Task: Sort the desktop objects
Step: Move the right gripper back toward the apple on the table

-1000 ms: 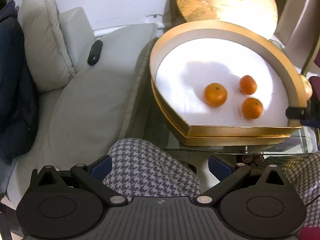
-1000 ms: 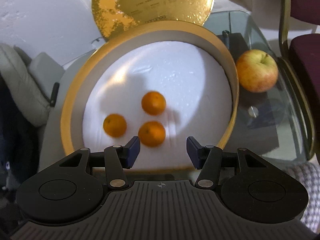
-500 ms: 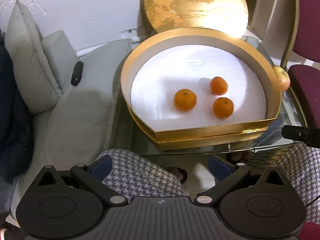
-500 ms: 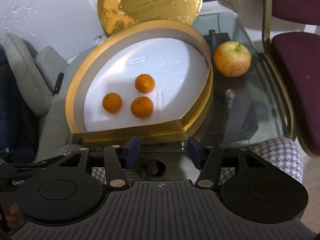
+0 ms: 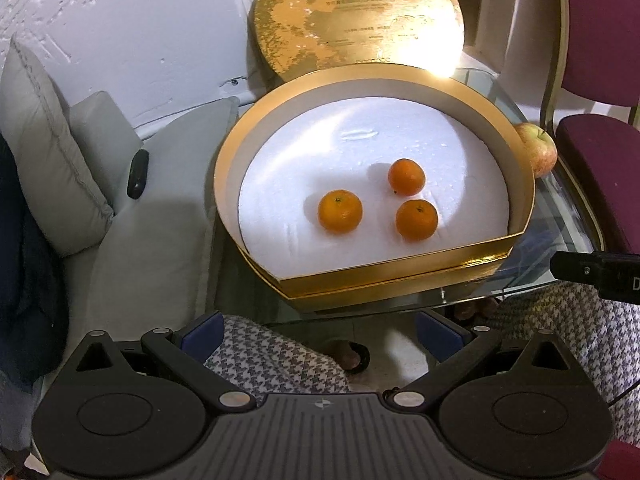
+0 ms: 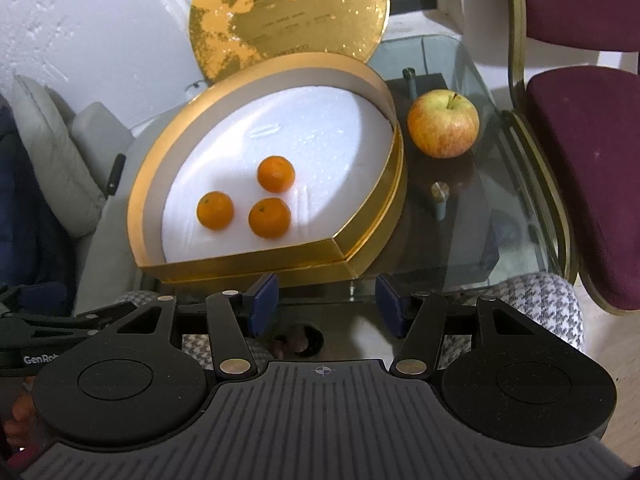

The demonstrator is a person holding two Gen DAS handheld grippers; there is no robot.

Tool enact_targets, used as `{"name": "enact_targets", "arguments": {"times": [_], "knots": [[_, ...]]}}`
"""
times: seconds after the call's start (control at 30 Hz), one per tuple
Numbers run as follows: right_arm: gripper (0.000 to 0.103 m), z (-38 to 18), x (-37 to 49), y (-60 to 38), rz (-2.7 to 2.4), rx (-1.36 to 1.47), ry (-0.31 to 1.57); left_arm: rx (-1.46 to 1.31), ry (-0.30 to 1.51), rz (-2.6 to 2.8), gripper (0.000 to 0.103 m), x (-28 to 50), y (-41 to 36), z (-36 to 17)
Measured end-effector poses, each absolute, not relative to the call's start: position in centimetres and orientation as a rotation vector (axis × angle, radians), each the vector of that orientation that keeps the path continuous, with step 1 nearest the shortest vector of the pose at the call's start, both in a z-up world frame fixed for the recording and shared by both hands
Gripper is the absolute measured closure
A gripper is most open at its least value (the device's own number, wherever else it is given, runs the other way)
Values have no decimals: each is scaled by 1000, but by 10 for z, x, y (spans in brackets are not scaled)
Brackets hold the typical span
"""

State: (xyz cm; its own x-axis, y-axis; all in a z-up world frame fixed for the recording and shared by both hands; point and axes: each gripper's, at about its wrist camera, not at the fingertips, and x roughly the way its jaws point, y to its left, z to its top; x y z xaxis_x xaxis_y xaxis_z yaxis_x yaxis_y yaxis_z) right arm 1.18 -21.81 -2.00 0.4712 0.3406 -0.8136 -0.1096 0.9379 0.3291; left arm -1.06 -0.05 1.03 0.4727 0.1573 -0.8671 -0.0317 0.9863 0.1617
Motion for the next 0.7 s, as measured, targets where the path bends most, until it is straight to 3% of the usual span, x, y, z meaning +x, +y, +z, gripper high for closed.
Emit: {"name": "enact_targets", "arguments": {"times": [0.7], "knots": [[42,-32,21,-236,234,284,1056,179,1090,85,1,5,-16,5]]}}
